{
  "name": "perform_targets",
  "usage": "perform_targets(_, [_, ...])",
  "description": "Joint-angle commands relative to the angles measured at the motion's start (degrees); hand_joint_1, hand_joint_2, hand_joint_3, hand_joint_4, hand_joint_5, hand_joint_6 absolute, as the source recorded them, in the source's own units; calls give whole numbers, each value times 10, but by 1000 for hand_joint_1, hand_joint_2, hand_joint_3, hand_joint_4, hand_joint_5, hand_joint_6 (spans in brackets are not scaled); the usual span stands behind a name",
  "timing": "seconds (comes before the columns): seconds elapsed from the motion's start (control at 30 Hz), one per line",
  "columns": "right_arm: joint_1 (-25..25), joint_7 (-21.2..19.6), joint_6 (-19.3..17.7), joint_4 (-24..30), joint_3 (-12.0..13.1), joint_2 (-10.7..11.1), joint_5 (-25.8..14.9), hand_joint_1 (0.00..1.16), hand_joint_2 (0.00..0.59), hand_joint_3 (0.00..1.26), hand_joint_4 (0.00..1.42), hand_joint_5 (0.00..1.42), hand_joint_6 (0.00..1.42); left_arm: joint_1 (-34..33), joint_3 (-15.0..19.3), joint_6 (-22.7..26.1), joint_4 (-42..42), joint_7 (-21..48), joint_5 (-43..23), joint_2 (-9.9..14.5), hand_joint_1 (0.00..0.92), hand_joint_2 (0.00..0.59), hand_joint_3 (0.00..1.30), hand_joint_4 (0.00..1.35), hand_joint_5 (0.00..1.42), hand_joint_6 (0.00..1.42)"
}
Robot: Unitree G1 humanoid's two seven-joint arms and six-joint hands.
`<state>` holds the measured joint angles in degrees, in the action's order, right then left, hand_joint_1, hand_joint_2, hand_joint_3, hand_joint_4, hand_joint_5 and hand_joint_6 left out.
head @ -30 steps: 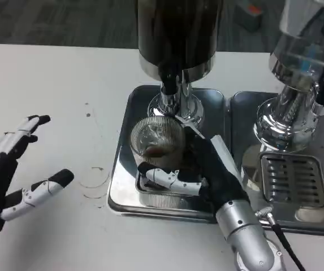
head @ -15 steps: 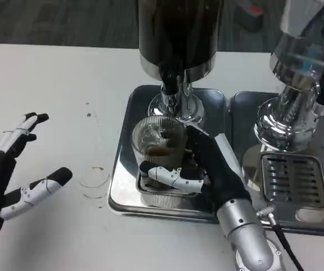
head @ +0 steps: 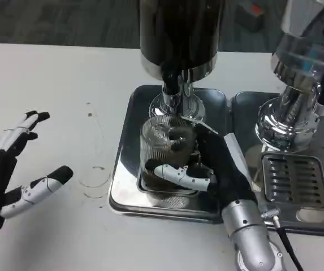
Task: Grasp the cup under the faucet to collect the drink, then remove the cup.
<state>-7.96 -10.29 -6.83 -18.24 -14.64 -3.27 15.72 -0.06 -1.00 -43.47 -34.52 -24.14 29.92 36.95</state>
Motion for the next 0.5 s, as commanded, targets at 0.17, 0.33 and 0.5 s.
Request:
perform_targets(0.17, [7, -18, -16, 3, -1, -16, 0, 1022, 235, 374, 490, 567, 693, -2, -3, 3, -5, 8, 0, -4, 0, 125, 169, 64, 273, 160])
perform_targets(0.33, [7, -22, -21, 4, -1, -16, 0, 1029, 234, 383, 500, 611, 741, -3, -7, 3, -8, 9, 0, -7, 0, 125, 169, 64, 273, 160])
perform_targets(0.5, [12, -27, -26, 10, 0, -15, 2, 1029, 234, 392, 516, 633, 769, -4, -10, 2, -7, 11, 2, -8, 0, 124, 169, 64, 273, 160])
